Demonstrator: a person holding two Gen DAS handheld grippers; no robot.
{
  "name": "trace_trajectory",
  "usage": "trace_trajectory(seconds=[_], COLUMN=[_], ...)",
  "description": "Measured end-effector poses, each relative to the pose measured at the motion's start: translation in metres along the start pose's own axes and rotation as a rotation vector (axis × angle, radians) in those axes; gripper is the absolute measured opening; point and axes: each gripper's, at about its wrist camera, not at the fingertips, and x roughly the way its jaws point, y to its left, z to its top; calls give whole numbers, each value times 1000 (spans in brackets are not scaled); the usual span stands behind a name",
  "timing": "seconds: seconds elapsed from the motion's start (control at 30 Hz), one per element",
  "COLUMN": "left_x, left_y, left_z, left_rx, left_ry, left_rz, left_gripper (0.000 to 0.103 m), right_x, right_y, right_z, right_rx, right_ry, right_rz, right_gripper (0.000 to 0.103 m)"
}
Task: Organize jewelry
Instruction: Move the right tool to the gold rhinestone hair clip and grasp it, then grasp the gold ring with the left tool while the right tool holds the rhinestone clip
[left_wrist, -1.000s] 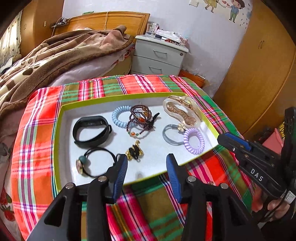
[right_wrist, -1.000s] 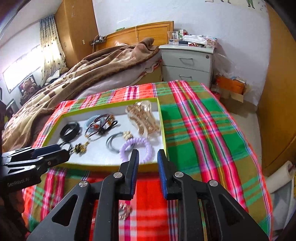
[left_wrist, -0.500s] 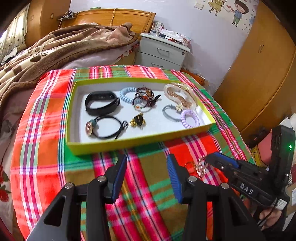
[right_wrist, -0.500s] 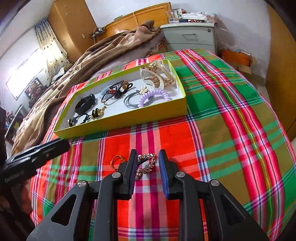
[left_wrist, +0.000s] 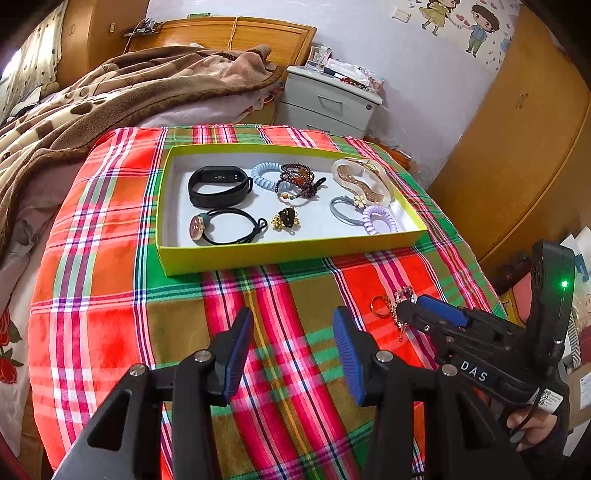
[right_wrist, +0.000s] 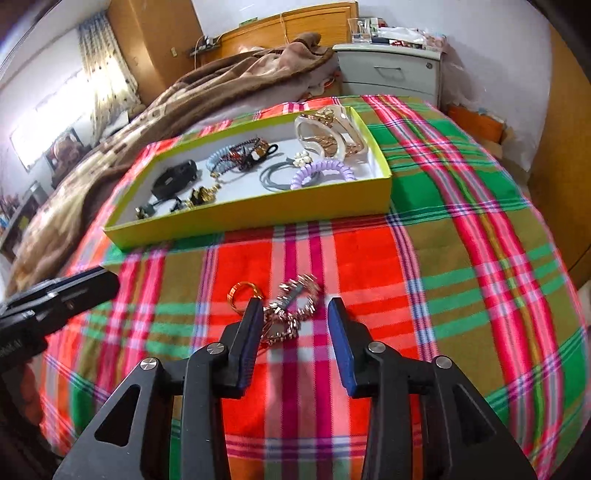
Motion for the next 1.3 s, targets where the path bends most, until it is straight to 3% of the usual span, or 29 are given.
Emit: trace_trajectory(seconds=[0.4,0.73,1.1,1.3], left_x=[0,5,18,34], left_y=[-8,-8,-22,-50], left_z=[-5,-4,1,6], left_rx=[10,4,38,129], left_ry=[15,31,54,77], left_rz=[1,0,-34,-72], left_gripper=[47,47,47,47], right_x=[-3,-4,-21,-31], right_y=[2,9,-8,-17], right_z=[-1,-2,1,3], right_rx=[-111,-157,-100,-74], right_ry=[-29,-41,-87,-116], right_rz=[-70,-55,-32,-40], right_gripper=[37,4,4,3])
